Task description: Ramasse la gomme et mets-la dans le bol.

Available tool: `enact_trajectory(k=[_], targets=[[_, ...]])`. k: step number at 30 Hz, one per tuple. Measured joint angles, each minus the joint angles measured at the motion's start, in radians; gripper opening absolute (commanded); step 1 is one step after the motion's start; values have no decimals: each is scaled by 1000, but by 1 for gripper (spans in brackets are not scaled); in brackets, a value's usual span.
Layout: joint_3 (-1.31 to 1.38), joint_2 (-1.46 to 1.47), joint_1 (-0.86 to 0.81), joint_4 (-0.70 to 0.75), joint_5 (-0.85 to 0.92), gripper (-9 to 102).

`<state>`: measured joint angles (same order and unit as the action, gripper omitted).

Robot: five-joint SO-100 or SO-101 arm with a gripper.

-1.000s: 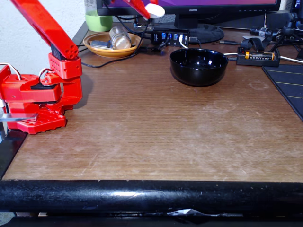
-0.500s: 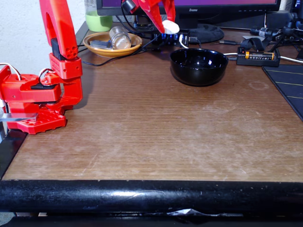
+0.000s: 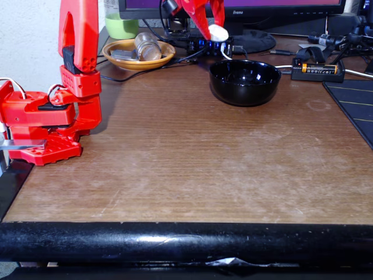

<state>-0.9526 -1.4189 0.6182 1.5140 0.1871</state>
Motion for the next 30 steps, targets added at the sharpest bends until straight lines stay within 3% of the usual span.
enact_trajectory(k=[15, 30], targets=[[137, 89, -81, -2, -121, 0], [147, 179, -173, -31, -101, 0]])
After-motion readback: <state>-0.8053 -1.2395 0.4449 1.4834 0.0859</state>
